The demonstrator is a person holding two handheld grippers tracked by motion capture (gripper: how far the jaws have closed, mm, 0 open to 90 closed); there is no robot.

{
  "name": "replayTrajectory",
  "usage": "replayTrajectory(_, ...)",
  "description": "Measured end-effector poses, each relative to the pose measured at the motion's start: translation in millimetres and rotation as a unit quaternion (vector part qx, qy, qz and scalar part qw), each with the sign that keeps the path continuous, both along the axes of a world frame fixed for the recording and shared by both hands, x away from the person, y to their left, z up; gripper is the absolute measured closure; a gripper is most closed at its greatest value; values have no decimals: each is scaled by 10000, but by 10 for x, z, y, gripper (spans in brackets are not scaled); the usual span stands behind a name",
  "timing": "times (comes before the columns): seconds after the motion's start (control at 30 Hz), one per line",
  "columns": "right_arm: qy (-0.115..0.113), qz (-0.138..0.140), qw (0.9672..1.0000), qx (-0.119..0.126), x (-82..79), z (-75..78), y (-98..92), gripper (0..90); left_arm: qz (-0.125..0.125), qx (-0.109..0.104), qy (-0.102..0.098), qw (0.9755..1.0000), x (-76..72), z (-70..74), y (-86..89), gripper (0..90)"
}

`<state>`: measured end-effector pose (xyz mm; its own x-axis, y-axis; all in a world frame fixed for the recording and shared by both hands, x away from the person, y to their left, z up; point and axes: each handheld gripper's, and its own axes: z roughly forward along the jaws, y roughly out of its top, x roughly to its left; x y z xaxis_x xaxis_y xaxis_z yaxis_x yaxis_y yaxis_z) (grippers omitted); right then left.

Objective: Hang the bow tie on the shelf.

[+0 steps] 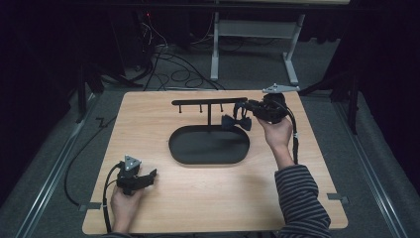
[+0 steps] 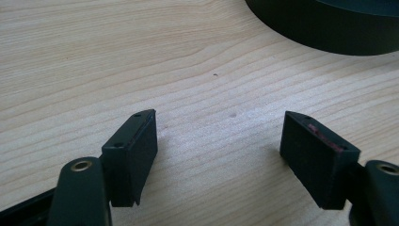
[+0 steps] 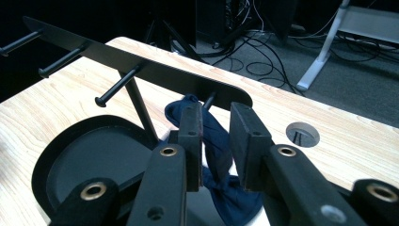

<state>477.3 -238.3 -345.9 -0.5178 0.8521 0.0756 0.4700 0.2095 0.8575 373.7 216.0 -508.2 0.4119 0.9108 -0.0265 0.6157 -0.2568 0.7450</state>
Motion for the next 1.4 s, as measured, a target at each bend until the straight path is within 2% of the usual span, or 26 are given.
replayTrajectory(0.3, -16, 17, 10000, 10, -47, 32, -9, 747, 0, -8, 2, 10000, 0, 0, 1, 284)
replayTrajectory(0.43, -18, 9, 10000, 97, -77, 39, -27, 664, -9, -18, 20, 10000, 0, 3, 6, 284)
replayTrajectory(0.7, -66, -121, 9998, 169, -156, 56, -90, 600, -10, -16, 13, 10000, 0, 1, 5, 282)
replayTrajectory(0.77, -141, -149, 9997, 164, -190, 71, -130, 581, -5, -9, 9, 10000, 0, 1, 3, 282)
replayTrajectory(1.03, -154, -314, 9993, 116, -263, 63, -204, 581, -5, -7, 2, 10000, 0, 0, 1, 282)
replayTrajectory(1.4, -108, -337, 9993, 137, -329, 49, -262, 561, -5, -3, 1, 10000, 0, 0, 0, 282)
